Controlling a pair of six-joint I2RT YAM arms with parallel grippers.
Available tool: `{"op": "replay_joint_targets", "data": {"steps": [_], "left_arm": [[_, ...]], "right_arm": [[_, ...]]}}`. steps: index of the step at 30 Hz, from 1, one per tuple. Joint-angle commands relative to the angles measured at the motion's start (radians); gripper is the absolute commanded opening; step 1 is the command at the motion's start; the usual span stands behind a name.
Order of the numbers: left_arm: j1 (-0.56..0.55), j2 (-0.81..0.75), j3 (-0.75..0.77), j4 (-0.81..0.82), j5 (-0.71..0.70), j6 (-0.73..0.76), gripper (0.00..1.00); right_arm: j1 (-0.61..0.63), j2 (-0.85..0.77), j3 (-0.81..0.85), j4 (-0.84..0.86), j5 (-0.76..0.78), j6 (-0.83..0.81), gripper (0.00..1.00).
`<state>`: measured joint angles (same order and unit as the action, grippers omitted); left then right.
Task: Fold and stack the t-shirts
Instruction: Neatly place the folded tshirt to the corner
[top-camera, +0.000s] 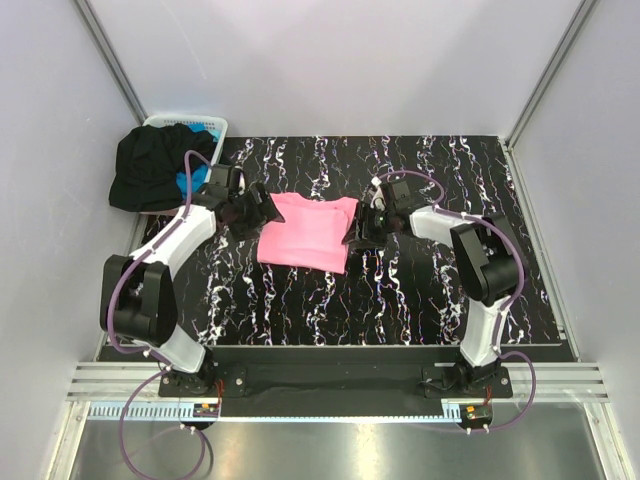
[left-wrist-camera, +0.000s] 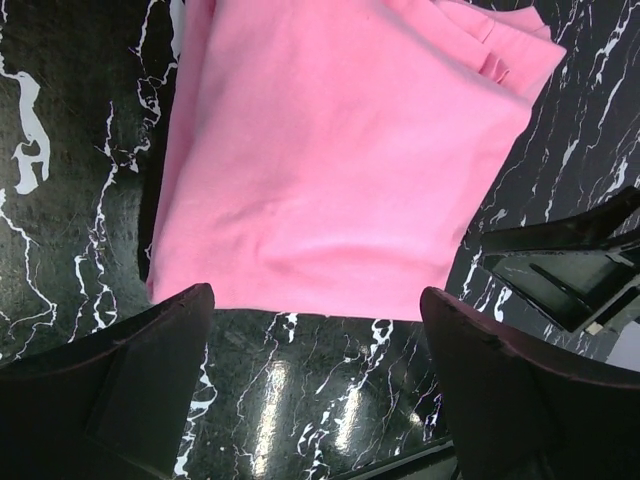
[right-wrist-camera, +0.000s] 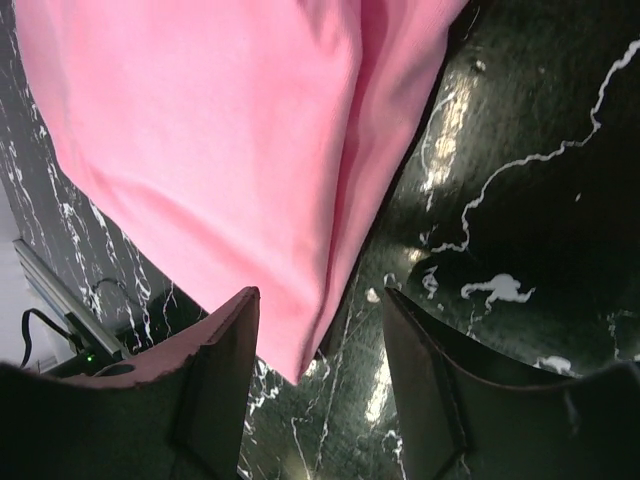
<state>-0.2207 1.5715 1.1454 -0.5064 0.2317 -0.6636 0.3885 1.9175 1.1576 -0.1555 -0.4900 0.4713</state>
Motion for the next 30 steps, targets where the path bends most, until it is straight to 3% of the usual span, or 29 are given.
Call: {"op": "replay_joint_targets", "data": {"steps": [1,17,27,30], "left_arm": [[0.015,-0.027,-0.006,0.057,0.063,-0.007,0.91],[0.066,-0.007,0.001,0.055,0.138,-0.007,0.93],[0.106,-0.007,0.01,0.052,0.173,0.005,0.93],[0.118,-0.007,0.005,0.051,0.182,0.01,0.93]], "right_arm": [[-0.014,0.043,0.043,0.068,-0.044,-0.014,0.6],[-0.031,0.155,0.057,0.205,-0.119,0.015,0.54],[-0.031,0.222,0.094,0.238,-0.205,0.056,0.42],[-0.031,0.23,0.099,0.241,-0.213,0.062,0.32]]}}
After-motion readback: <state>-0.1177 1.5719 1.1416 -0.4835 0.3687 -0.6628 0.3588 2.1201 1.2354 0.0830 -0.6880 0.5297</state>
